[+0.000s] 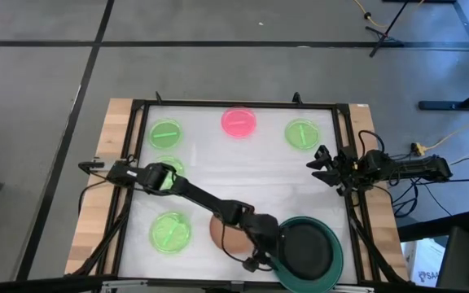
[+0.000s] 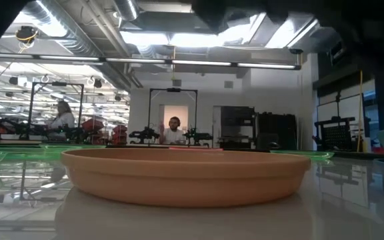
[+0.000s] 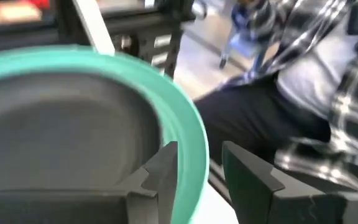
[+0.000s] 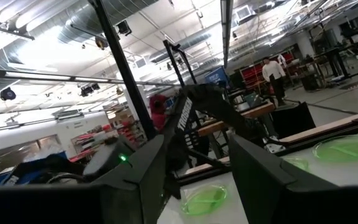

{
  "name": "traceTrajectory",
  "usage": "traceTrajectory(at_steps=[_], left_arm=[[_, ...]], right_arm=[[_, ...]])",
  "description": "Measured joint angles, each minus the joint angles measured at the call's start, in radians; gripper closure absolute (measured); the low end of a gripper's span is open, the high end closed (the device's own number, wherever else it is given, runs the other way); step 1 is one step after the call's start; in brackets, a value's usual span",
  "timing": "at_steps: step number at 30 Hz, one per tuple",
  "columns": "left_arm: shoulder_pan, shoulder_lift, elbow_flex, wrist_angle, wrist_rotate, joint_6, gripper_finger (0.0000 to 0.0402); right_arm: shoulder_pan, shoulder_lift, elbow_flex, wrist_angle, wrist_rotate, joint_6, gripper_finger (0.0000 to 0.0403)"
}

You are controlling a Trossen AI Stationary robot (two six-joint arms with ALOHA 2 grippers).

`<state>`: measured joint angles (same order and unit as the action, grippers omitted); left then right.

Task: Stack plastic plates
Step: Stack the brown plate on top of the black plate

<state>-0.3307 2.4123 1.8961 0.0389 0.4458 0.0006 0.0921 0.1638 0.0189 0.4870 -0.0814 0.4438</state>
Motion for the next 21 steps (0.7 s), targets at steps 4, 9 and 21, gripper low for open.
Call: traceTrajectory(at_steps=[4,9,21], left_arm=[[0.004,-0.026,0.115,-0.345,-0.071,-0.022,0.028],[-0.009,-0.027,0.279,-0.775,-0.187,-0.025,0.028],[-0.051,-0.116,0.291,-1.096,-0.483,-0.069,0.028]], right_arm=[[0.0,0.0,0.0,-0.016,0.003,0.0,0.0233],[0.0,0.0,0.0,-0.018,0.009,0.0,0.0233],[0.0,0.0,0.0,-0.019,-0.024,0.001,0.0233]])
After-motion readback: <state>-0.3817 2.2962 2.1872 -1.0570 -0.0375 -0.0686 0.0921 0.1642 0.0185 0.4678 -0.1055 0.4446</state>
